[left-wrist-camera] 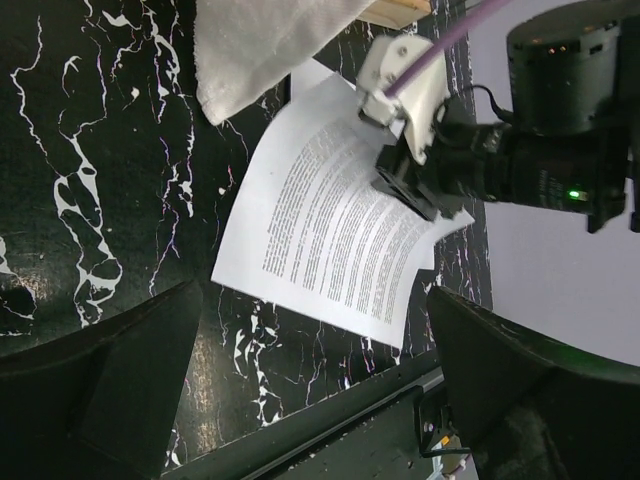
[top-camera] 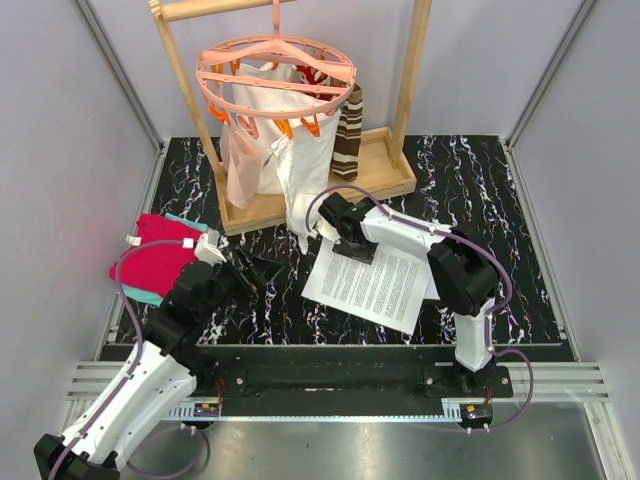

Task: Put the files into the folder

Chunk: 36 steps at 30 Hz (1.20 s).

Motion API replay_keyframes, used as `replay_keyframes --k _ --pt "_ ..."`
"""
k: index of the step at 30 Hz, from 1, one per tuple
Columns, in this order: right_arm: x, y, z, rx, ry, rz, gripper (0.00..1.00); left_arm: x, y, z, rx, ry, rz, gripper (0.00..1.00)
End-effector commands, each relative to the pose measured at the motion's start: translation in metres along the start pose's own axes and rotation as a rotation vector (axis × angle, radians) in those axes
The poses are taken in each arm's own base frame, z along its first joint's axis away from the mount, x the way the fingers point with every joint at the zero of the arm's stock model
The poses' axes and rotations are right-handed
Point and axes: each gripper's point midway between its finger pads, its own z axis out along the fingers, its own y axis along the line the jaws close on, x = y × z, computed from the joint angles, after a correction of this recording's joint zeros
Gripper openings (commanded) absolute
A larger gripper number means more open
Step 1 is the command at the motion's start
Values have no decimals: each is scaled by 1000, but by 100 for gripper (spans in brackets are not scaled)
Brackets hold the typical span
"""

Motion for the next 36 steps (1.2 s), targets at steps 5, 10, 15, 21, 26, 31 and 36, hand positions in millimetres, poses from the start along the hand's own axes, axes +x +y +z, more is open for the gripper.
replay_keyframes --k 5,10,15,21,26,31,36 --pt "9 -138 -54 666 -83 321 100 -1 -16 3 77 12 22 99" --pt "59 -123 -112 736 -209 818 100 4 -20 15 104 55 47 98" --pt "56 -38 -109 198 -396 1220 100 24 -30 45 92 190 114 97" --pt "66 56 -61 -200 -357 1438 100 69 -80 96 120 366 267 95" --pt "81 70 -49 -285 -399 1581 88 98 -90 153 78 453 302 93" --pt "99 77 -37 -317 -409 1686 76 118 -63 186 -19 489 324 92" --pt "115 79 -23 -296 -370 1706 74 127 -52 196 -37 501 311 91"
